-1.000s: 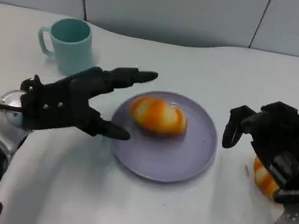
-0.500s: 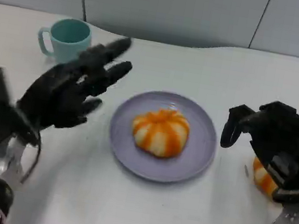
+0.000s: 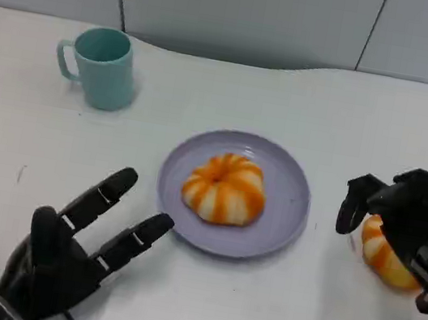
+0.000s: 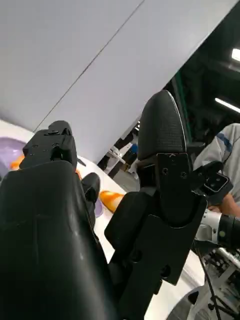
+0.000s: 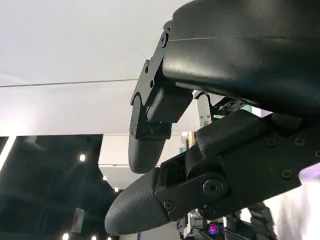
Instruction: Grasp the bread from the table and place it into the plate.
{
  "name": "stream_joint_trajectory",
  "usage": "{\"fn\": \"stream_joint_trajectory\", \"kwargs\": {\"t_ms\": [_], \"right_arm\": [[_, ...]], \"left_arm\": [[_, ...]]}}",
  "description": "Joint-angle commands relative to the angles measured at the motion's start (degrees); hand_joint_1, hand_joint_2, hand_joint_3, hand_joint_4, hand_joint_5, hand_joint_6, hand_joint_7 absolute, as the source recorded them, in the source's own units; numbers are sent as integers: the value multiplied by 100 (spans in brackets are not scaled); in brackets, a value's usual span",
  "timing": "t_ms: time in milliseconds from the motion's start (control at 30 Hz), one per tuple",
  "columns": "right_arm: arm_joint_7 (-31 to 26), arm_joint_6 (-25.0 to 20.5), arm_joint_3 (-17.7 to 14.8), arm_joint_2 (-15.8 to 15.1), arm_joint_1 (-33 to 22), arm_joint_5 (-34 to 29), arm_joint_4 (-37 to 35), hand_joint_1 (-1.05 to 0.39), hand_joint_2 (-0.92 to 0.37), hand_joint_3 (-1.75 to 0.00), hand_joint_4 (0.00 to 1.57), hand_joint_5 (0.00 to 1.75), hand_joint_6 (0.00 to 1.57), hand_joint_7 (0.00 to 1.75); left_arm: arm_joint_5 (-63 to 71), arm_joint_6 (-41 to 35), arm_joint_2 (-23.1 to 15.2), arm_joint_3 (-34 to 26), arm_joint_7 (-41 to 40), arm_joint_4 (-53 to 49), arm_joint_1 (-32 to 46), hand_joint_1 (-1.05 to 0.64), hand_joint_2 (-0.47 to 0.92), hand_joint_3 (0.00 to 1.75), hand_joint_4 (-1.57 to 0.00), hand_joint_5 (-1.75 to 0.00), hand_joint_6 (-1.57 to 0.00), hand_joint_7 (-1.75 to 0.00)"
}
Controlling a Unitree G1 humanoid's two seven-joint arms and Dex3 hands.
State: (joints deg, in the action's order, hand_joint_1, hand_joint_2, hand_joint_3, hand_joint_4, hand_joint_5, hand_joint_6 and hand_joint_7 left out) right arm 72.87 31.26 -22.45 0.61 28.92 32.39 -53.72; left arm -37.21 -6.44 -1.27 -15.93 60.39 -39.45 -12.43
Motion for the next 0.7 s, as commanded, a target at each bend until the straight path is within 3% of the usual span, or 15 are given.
{"fn": "stream_joint_trajectory", "kwargs": {"t_ms": [33, 333, 367, 500, 600, 700], "right_arm": [[-49, 66, 33, -125, 1, -61, -45, -52, -92, -3, 66, 144, 94, 59], [-172, 207, 98, -194, 71, -173, -172, -54, -92, -4, 63, 155, 90, 70], [-171, 216, 88, -180, 78, -154, -177, -54, -92, -4, 64, 154, 89, 72], [-87, 250, 63, -150, 115, -96, -211, -53, -92, -5, 62, 155, 86, 74], [-33, 217, 28, -132, 137, -43, -260, -51, -92, -5, 61, 154, 86, 73], [-57, 257, 8, -101, 136, -34, -263, -53, -92, -4, 66, 146, 88, 69]], "left_arm": [[31, -67, -128, -72, -76, 187, 30, -105, 92, 61, -31, -74, -33, -7], [223, 268, -122, -146, -242, -21, -177, -105, 92, 60, -43, -89, -51, -14], [233, 322, -116, -178, -277, -86, -227, -105, 92, 60, -51, -95, -61, -19], [367, 604, -135, -212, -396, -250, -332, -105, 92, 59, -57, -111, -77, -33], [453, 806, -125, -248, -509, -376, -411, -105, 92, 57, -60, -126, -72, -78], [492, 958, -117, -279, -537, -528, -480, -105, 92, 55, -62, -134, -68, -103]]}}
